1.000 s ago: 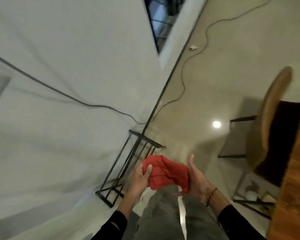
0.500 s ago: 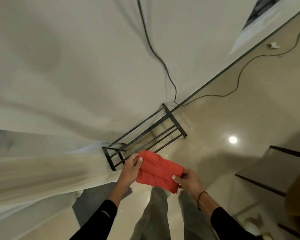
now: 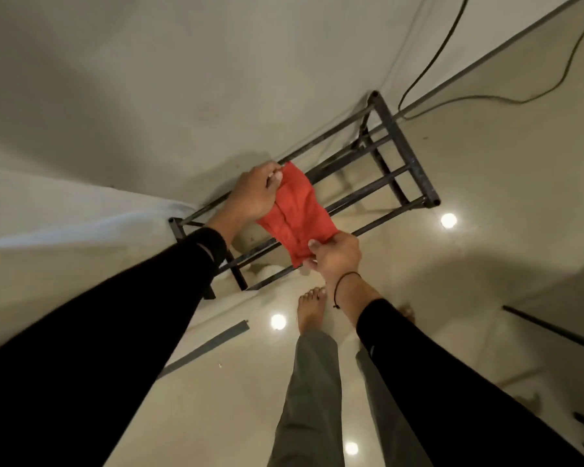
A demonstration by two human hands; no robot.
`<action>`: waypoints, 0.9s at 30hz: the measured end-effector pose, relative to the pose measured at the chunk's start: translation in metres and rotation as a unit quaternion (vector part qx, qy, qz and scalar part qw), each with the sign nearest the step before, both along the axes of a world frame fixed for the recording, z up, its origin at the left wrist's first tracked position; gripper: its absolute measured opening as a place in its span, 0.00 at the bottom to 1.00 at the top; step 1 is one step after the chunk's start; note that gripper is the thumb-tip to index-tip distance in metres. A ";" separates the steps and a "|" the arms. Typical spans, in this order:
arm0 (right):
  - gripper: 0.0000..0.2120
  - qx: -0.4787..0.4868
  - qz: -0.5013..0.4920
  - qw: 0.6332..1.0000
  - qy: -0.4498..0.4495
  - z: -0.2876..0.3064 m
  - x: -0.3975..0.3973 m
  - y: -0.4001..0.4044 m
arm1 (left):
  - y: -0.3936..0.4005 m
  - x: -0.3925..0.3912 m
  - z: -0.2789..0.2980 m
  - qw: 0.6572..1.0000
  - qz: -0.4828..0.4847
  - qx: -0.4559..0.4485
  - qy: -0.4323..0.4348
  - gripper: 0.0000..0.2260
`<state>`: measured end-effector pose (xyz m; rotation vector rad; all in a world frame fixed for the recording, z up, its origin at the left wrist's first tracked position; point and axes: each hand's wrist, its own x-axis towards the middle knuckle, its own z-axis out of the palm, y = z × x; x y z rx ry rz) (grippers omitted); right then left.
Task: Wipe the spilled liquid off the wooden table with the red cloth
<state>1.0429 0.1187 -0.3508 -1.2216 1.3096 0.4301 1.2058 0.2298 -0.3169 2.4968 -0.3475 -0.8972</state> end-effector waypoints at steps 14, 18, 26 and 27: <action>0.26 -0.053 0.035 0.993 0.099 -0.030 0.022 0.003 | 0.003 0.020 -0.041 0.993 -0.016 0.089 -0.076 0.17; 0.18 -0.154 0.098 0.977 0.106 -0.020 0.021 0.009 | 0.004 0.013 -0.049 0.990 -0.041 0.102 -0.088 0.21; 0.29 -0.202 0.097 0.974 0.025 -0.010 -0.003 0.000 | -0.008 0.006 -0.054 0.973 -0.115 0.184 0.083 0.22; 0.29 -0.200 0.100 0.975 0.017 -0.001 -0.009 -0.003 | -0.012 0.005 -0.048 0.973 -0.101 0.187 0.087 0.22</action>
